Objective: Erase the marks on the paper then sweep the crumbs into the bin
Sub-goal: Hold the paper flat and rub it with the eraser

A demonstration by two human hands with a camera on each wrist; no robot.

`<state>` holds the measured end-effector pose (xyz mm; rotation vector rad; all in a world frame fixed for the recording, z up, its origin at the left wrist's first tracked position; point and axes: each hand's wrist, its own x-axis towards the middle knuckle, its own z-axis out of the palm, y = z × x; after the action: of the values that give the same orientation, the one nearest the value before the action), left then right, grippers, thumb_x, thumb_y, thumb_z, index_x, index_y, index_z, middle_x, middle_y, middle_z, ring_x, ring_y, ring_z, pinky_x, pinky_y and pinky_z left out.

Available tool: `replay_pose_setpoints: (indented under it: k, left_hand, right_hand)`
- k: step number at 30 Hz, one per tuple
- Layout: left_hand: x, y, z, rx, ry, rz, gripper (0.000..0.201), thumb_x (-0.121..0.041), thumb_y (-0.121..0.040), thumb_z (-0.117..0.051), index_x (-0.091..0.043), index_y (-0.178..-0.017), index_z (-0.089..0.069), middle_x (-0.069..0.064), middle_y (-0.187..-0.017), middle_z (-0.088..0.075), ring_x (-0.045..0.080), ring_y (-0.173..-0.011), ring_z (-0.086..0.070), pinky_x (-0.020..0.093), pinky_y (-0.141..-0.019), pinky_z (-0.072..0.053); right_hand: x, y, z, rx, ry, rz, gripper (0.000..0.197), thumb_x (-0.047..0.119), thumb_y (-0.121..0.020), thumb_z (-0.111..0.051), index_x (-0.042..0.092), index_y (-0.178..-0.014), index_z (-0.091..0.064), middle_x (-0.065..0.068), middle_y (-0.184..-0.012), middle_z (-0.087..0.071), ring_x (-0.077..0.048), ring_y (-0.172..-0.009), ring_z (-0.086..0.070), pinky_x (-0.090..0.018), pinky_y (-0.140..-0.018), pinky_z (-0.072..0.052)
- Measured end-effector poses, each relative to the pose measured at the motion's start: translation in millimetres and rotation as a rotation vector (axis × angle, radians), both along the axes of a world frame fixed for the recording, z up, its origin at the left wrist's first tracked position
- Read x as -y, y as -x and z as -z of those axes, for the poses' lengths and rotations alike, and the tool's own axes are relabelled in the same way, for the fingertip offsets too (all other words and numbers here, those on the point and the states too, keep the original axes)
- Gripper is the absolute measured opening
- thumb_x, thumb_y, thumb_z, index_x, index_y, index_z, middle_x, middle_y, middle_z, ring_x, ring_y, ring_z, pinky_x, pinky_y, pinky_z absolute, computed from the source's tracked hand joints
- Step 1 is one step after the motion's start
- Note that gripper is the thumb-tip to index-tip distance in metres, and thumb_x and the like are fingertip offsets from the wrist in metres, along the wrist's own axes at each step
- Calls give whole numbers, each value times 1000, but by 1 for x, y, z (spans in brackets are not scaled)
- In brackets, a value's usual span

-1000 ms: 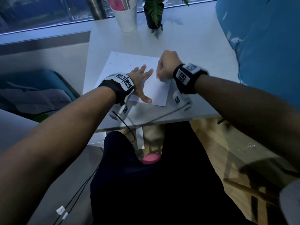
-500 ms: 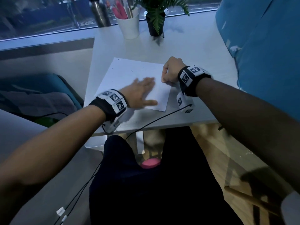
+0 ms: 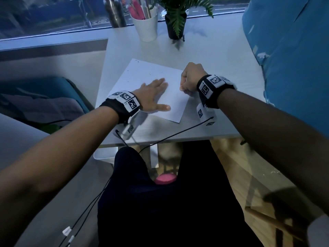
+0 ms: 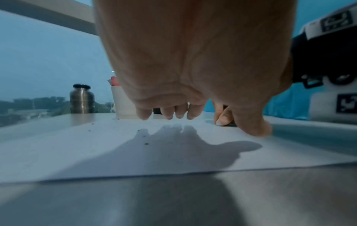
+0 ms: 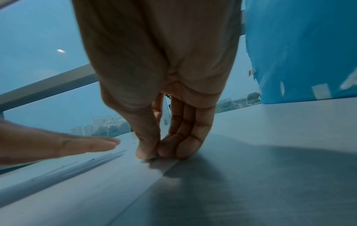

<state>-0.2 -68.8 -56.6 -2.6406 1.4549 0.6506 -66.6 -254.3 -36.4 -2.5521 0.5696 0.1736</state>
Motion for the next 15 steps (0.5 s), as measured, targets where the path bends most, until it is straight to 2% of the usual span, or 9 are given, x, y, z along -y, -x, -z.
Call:
replay_pose_setpoints:
  k: [2,5,8,10,13,15]
  left_hand:
    - [2,5,4,-47,13,-16,105,-73,-80,-55,-22,-157,-3,1,-164,7,20,-151,1,54,-120,-11]
    - [7,8,7,-22,-24,-65,114,-75,-73,-63,-29,-157,-1,-1,-164,9,17,-150,6,58,-118,-10]
    - [16,9,5,3,-91,-85,123,-79,-64,-67,-36,-155,6,1,-163,14,19,-150,11,62,-115,-14]
    - [21,10,6,25,-149,-84,131,-84,-57,-66,-39,-153,11,2,-162,18,22,-149,14,65,-110,-18]
    - [24,12,8,35,-190,-82,138,-88,-48,-66,-43,-151,15,4,-161,20,27,-149,14,68,-107,-22]
    - [26,14,6,31,-206,-83,137,-88,-49,-66,-46,-149,17,5,-160,23,29,-149,16,69,-107,-19]
  right_hand:
    - [-2,1,3,16,34,-21,13,5,-75,-74,1,-87,-73,-14,-81,-74,-28,-80,-73,-41,-75,-62]
    - [2,4,6,42,24,-57,8,3,-72,-71,10,-71,-73,-5,-69,-71,-22,-73,-73,-35,-74,-62]
    - [7,7,5,72,6,-68,10,6,-77,-65,10,-78,-74,-4,-75,-69,-18,-76,-67,-29,-75,-58]
    - [7,8,3,118,16,-82,13,9,-80,-63,12,-84,-75,-5,-81,-66,-17,-80,-60,-29,-76,-55]
    - [6,10,2,131,54,-152,13,8,-78,-70,10,-88,-78,-2,-75,-64,-16,-76,-59,-29,-74,-55]
    - [7,13,3,116,41,-129,13,10,-74,-76,8,-87,-77,-4,-76,-67,-17,-71,-63,-24,-66,-52]
